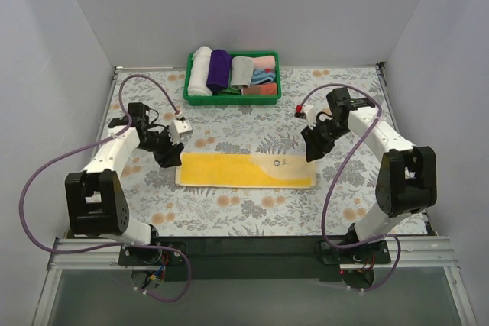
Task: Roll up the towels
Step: Fold the towel
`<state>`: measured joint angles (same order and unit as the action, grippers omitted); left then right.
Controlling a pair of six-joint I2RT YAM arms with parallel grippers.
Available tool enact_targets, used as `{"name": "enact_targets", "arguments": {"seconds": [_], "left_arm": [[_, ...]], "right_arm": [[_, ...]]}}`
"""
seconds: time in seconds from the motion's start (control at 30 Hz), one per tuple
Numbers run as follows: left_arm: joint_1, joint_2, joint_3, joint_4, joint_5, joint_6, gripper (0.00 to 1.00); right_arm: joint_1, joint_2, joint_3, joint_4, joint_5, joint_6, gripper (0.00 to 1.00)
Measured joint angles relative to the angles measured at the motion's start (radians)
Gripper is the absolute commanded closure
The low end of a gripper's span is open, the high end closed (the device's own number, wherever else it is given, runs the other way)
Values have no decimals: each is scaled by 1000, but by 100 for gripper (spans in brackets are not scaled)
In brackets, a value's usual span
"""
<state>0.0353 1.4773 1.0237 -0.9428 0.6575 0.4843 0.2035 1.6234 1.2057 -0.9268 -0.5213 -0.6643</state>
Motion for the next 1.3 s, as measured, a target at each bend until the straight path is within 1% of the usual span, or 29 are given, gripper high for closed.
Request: {"name": "enact_targets", "arguments": {"seconds": [0.17,0.3,0.33,0.43,0.53,0.63,0.8,0.97,1.0,1.07,1.2,1.3], "left_arm": [[0,33,11,72,9,-137,67],[0,79,10,171,6,-262,72],[0,98,10,196,6,-293,74],[0,172,14,250,-4,-367,77],[0,238,15,279,-33,-410,78],[0,289,22,296,-56,-438,81],[-2,361,109,301,-82,-468,84],[-6,488,276,298,-81,-499,82],[-8,520,320,296,-75,-502,81],[-13,586,421,277,-66,-507,76],[-23,673,578,246,-60,-516,69],[-23,663,624,238,-66,-520,64]], "right_arm": [[8,37,36,28,26,64,72],[13,123,36,80,68,120,77],[13,142,36,92,78,131,79],[14,212,37,130,127,153,80],[14,262,35,160,176,169,80],[14,259,33,167,192,180,80],[16,225,-10,204,201,181,80],[25,179,-77,234,173,164,80],[31,169,-92,233,157,161,80],[58,147,-125,227,123,154,79],[183,109,-188,198,47,139,76],[275,105,-210,140,-15,131,72]]}}
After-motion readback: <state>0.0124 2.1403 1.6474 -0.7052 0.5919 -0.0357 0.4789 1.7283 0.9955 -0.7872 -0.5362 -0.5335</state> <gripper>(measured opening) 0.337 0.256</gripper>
